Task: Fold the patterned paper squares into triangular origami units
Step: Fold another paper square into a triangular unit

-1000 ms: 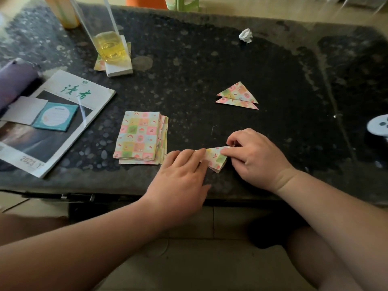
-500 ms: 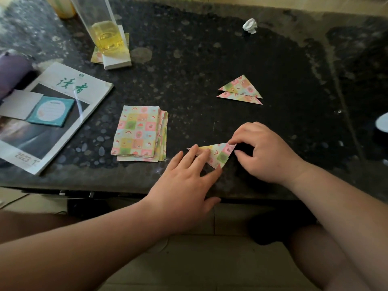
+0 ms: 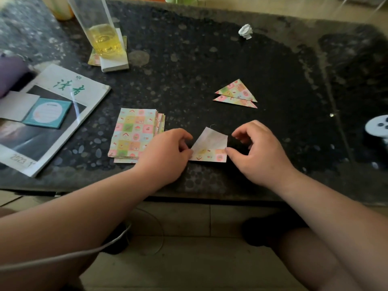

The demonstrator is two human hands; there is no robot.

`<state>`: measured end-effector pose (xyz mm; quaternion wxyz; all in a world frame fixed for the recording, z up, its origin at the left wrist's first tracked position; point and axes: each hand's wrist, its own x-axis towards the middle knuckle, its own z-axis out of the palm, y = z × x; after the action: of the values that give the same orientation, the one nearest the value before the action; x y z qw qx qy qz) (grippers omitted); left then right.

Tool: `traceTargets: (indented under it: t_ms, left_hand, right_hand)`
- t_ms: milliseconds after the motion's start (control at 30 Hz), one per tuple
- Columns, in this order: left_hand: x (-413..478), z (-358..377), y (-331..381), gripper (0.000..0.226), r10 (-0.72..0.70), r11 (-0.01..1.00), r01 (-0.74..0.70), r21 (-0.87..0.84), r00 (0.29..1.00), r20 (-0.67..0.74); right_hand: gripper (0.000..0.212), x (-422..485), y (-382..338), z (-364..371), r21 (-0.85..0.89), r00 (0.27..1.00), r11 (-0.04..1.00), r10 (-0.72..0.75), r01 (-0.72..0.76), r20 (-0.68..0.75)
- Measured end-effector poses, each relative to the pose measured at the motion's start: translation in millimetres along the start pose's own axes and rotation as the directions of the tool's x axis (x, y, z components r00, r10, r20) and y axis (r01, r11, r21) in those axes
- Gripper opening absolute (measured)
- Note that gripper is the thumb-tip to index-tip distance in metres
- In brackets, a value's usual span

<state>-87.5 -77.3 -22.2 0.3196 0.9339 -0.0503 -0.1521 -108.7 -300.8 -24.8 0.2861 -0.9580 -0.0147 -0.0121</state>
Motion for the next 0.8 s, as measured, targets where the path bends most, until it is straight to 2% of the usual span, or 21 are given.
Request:
traceTargets:
  t_ms: [100, 200, 267, 333, 433, 567, 667, 800]
  left_hand:
    - [1, 0, 2, 0.036, -0.013, 1.0, 0.013, -0.023, 1.0, 0.023]
    - [0, -1, 4, 0.025, -0.042, 0.999, 0.042, -0.034, 0.999, 0.017]
    - [-2, -2, 5, 0.026, -0.038, 0.999, 0.038, -0.016, 0.999, 0.014]
    - [-3, -2, 6, 0.022, -0.024, 0.999, 0.024, 0.026, 0.999, 0.026]
    - [-2, -2, 6, 0.012, 0.005, 0.999, -0.007, 0.035, 0.998, 0.055]
    - [-3, -2, 9, 0.031, -0.001, 0.998, -0.003, 0.056, 0.997, 0.075]
    - [0, 1, 7, 0.022, -0.021, 0.998, 0.018, 0.055, 0.998, 0.062]
    - [2, 5, 5, 0.013, -0.033, 0.994, 0.029, 0.104, 0.999, 0.042]
  right_hand:
    - [0.021, -5, -10, 2, 0.006, 1.0, 1.0, 0.005, -0.005, 0.022]
    - [0.014, -7, -14, 3, 0.086, 1.0, 0.996, -0.005, 0.003, 0.013]
    - [0.011, -7, -13, 4, 0.041, 0.999, 0.998, -0.041, 0.04, 0.023]
    - [0.019, -6, -11, 5, -0.062, 0.995, 0.996, -0.06, 0.065, 0.08]
    - [0.039, -4, -13, 9, -0.182, 0.98, 0.983, 0.022, 0.015, 0.198]
    - [0.044, 0, -15, 10, -0.154, 0.961, 0.988, 0.06, -0.019, 0.27]
    - [0.038, 6, -19, 8, -0.14, 0.942, 0.989, 0.095, -0.052, 0.321]
    - [0.019, 12, -22, 8, -0.121, 0.928, 0.989, 0.121, -0.083, 0.352]
